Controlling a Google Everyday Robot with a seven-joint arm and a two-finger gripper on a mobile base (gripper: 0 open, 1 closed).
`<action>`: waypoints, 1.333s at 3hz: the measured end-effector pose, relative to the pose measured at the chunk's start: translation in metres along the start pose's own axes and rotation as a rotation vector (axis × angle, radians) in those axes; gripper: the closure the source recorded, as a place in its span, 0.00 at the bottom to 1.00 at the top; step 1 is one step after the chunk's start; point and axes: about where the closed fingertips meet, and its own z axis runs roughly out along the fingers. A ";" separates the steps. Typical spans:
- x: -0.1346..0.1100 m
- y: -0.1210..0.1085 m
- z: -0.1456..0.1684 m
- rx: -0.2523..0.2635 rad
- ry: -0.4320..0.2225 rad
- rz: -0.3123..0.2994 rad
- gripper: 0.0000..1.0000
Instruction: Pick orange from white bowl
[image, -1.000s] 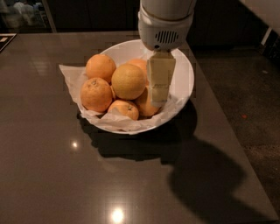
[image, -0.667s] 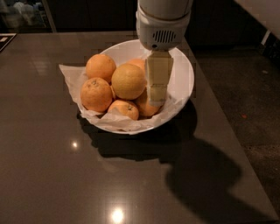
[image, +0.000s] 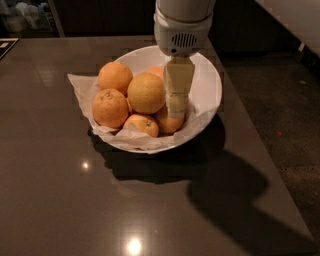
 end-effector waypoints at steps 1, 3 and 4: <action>-0.004 -0.008 0.010 -0.022 -0.006 -0.008 0.06; -0.016 -0.016 0.036 -0.079 -0.016 -0.028 0.13; -0.023 -0.015 0.045 -0.102 -0.021 -0.037 0.13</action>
Offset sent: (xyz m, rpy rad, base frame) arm 0.0208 0.0100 -0.0334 -0.0225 0.1237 0.0288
